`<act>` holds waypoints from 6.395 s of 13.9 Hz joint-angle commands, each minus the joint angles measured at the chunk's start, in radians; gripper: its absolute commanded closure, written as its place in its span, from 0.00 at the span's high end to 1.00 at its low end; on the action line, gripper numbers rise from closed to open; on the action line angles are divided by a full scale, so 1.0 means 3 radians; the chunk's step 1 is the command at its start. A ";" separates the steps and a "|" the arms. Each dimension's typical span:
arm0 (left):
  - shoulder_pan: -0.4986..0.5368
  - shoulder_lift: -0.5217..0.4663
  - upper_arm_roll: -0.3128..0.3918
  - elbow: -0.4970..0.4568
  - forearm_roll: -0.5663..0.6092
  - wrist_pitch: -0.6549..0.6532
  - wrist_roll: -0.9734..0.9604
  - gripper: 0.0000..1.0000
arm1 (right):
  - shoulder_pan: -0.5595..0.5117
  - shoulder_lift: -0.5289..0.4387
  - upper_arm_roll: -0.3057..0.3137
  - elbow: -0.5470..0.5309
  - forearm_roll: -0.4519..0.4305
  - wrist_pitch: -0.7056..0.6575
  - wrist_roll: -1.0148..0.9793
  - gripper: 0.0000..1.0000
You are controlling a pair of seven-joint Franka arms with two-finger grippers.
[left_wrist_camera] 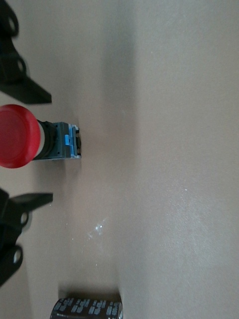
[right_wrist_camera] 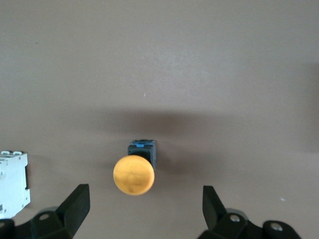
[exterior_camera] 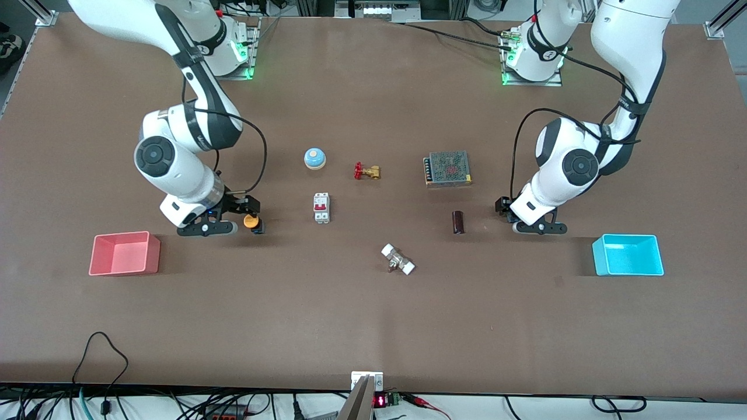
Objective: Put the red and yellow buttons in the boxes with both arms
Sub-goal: 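Close the right gripper on the yellow button while the left gripper grasps the red button, then carry the red button with the left gripper over the cyan box, then lower the red button into the cyan box while the right gripper carries yellow, then open the left gripper and lift away while the right gripper lowers yellow, then lower the yellow button into the pink box and open the right gripper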
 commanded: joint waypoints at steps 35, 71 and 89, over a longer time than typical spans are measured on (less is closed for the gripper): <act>0.1259 0.0969 0.0221 0.1880 0.0229 -0.0991 0.1264 0.27 | -0.0432 -0.0156 0.0064 0.0237 -0.0073 -0.0482 -0.0696 0.27; 0.0808 -0.1328 -0.0367 0.1272 0.0213 -0.2184 0.0906 1.00 | -0.1548 0.0651 -0.0171 0.0570 0.0004 0.0355 -0.2155 0.31; 0.0482 -0.1495 0.0139 0.1276 0.0009 -0.2402 0.1100 1.00 | -0.1538 0.0687 -0.0171 0.0550 0.0070 0.0324 -0.1925 0.58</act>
